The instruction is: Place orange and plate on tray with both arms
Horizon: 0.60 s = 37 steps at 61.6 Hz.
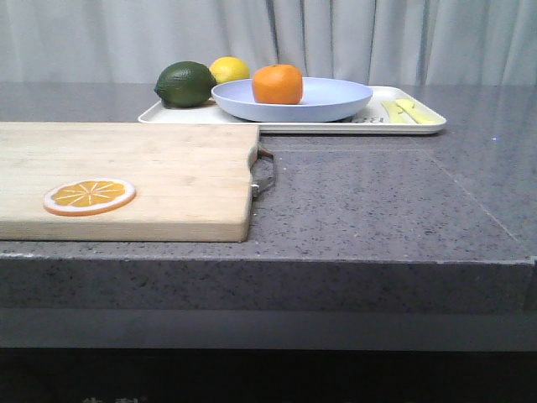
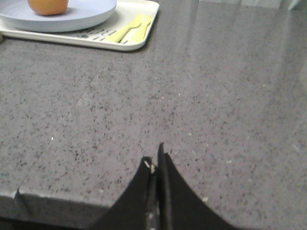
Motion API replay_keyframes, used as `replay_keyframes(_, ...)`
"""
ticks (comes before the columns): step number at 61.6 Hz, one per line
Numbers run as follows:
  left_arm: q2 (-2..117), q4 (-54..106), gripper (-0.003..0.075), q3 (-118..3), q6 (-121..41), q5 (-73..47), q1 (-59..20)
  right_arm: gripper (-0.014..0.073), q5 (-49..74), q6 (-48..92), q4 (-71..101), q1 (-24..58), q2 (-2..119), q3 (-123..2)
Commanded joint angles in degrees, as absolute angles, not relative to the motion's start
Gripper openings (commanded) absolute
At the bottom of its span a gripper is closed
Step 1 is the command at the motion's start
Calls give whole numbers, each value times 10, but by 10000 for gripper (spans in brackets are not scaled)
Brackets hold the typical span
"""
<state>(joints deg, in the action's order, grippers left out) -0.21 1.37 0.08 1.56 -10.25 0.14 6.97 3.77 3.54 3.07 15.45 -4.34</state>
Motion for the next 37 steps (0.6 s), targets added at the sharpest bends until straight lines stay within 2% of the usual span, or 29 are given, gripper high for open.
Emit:
replay_keyframes(1,-13,18,-17,4,20,-53,2,-112,30,33,45,30,109,-21)
replay_keyframes(18,-13,18,-17,4,20,-53,2,-112,93,33,47,30,-18,13)
replay_keyframes(37,-13,18,-17,4,20,-53,2,-112,111,33,47,29,-18,13)
